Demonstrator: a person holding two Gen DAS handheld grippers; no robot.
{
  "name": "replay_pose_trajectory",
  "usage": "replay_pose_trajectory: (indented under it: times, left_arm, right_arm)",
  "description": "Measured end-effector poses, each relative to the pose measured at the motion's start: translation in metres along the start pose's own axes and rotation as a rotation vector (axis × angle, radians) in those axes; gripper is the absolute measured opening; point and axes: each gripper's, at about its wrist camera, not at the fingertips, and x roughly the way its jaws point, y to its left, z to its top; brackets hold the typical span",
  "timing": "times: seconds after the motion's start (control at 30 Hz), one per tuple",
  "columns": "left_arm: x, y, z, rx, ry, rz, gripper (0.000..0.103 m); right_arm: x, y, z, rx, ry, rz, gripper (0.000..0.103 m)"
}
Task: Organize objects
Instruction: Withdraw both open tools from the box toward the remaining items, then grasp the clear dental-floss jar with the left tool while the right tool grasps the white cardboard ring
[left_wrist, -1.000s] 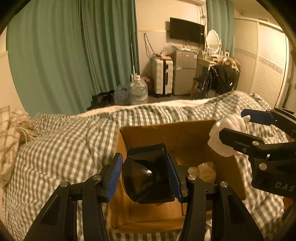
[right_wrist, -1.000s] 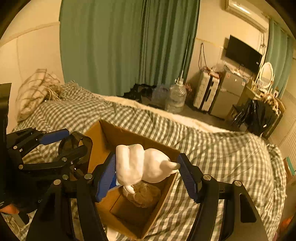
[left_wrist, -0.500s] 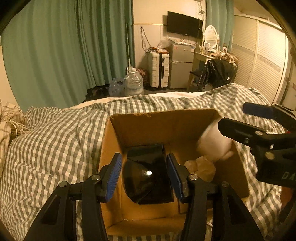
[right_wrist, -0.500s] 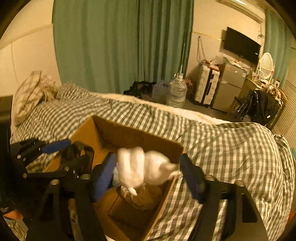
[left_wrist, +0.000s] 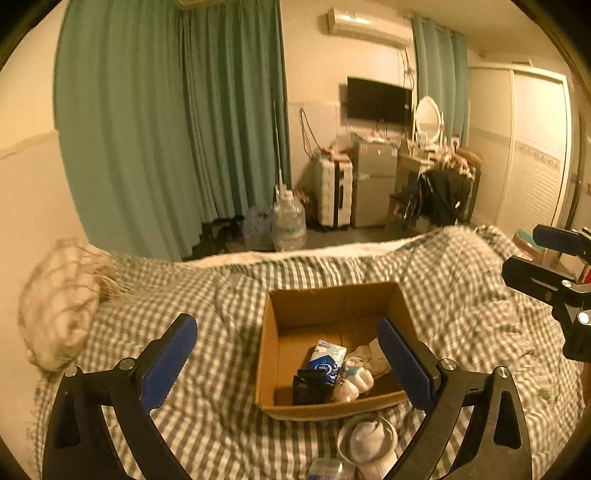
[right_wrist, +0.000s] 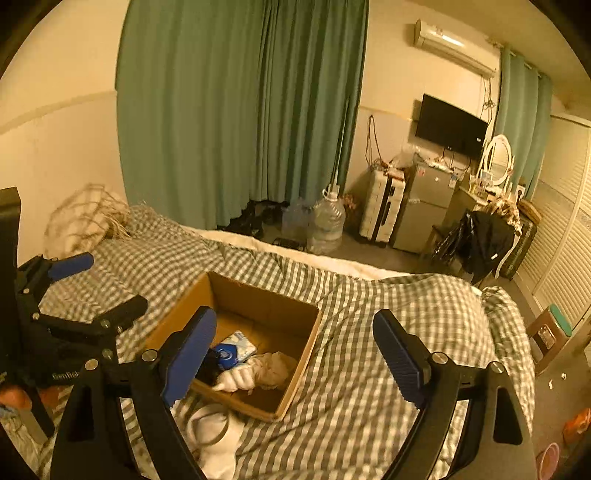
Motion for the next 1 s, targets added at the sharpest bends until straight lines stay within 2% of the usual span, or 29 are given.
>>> replay_pose_trajectory:
  times: [0.23,0.43,0.67,0.83,0.93,1.0]
  left_arm:
    - [-0.056,0.015,-0.016,0.005,-0.012,0.029,0.103]
    - [-0.067,0.023,-0.057,-0.019,0.020,0.060,0.103]
    - [-0.040,0.016,-0.113,-0.046,0.070,0.107,0.103]
    - [-0.002,0.001,-0.159,-0.052,0.139,0.132,0.103]
    - [0.024,-0.012,-0.185,-0.014,0.211,0.130,0.103]
    - [0.039,-0.019,-0.201,-0.015,0.259,0.078,0.103]
  right_arm:
    - [-0.071,0.019,-0.006,-0.064,-0.047,-0.003,0.091]
    - [-0.086,0.036,-0.033,-0.097,-0.047,0.000,0.091]
    - [-0.045,0.048,-0.091,-0.060,0.019,0.005,0.091]
    - [0.011,0.051,-0.140,-0.029,0.115,-0.021,0.091]
    - [0.041,0.050,-0.169,-0.009,0.196,-0.019,0.091]
    - [0.057,0.049,-0.185,-0.003,0.253,-0.024,0.091]
